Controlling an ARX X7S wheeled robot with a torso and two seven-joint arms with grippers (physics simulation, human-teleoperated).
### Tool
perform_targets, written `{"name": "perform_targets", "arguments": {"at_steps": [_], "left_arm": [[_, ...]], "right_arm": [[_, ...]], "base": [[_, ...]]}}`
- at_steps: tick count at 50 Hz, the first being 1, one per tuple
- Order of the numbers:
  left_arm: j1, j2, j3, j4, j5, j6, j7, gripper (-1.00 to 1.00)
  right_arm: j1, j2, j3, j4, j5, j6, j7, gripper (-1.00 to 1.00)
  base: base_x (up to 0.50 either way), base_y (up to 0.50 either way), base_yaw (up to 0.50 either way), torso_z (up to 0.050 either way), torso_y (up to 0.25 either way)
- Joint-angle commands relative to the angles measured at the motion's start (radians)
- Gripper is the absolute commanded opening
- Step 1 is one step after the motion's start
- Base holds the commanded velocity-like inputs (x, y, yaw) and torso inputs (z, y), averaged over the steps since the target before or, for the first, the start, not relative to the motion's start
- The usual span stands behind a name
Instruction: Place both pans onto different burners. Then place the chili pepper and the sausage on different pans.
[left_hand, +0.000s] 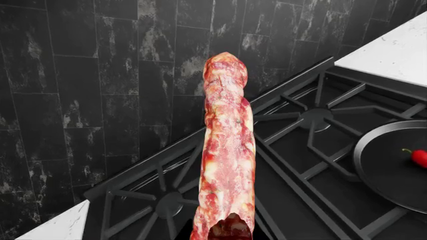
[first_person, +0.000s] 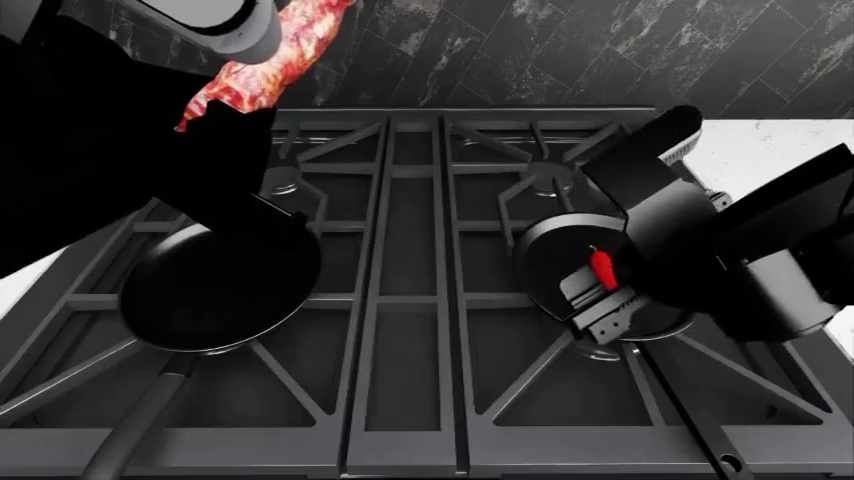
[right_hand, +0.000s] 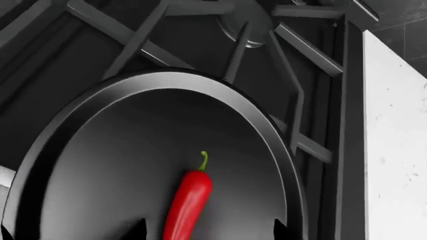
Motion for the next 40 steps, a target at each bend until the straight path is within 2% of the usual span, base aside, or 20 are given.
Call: {"name": "perform_targets", "arguments": {"at_steps": [1,8,24,40], "left_arm": [[0.001,-0.001,0.002,-0.001,0.003,0.004,-0.004,-1.0],[0.002,0.0,0.003,-0.002,0.004,0.004,-0.004,-1.0],[0.056,0.013,0.047,-0.003,0.037,-0.008,-0.007,-1.0],[0.151,-0.042,0.137,-0.016,0.056,-0.034,-0.041,-1.0]], "right_arm": [[0.055,0.018,0.033,-0.02,0.045,-0.002,0.006,1.0],[0.098,0.03,0.068,-0.04,0.072,-0.009,0.0,1.0],[0.228,0.072,0.093,-0.07,0.188,0.012,0.102,1.0],[0.334,0.123,0.16,-0.071,0.24,-0.009,0.138,1.0]], "base": [[0.0,0.0,0.0,0.0,0.0],[0.0,0.0,0.0,0.0,0.0],[0.0,0.0,0.0,0.0,0.0],[0.0,0.0,0.0,0.0,0.0]]}}
